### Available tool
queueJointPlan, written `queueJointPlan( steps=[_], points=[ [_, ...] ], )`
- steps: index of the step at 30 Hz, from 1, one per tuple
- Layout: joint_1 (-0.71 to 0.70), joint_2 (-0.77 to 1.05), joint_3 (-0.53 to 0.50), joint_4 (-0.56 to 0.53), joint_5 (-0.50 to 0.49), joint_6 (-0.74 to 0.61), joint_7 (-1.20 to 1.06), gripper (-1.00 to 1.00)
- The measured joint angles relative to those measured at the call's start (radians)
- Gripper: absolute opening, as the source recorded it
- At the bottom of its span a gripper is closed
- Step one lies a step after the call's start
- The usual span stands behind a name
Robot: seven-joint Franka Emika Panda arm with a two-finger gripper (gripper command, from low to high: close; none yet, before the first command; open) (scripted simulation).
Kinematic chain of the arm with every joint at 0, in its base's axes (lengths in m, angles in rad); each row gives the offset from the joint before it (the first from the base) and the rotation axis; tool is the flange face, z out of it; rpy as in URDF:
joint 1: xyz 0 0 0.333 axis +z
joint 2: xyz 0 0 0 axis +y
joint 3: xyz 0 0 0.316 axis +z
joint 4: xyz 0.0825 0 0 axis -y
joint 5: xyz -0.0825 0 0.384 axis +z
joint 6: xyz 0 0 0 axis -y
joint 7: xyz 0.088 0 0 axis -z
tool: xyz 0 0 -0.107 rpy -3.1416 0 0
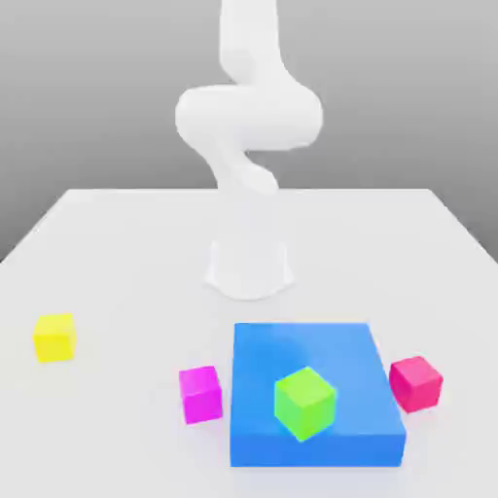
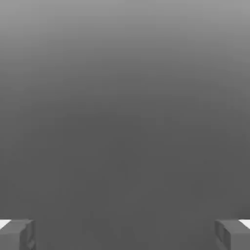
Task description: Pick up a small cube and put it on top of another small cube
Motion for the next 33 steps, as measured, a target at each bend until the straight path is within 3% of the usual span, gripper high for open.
queueJointPlan(
  steps=[11,20,24,28,33],
  points=[
    [0.318,0.325,-0.083,-0.141,0.101,0.173,-0.521,0.00],
    [0.495,0.584,-0.062,-0.254,0.152,0.312,-0.920,0.00],
    [0.560,0.693,-0.034,-0.306,0.124,0.378,-1.060,0.00],
    [0.607,0.797,-0.021,-0.359,0.030,0.446,-1.154,0.00],
    [0.610,0.945,-0.017,-0.350,0.003,0.564,-1.182,0.00]
  ],
)
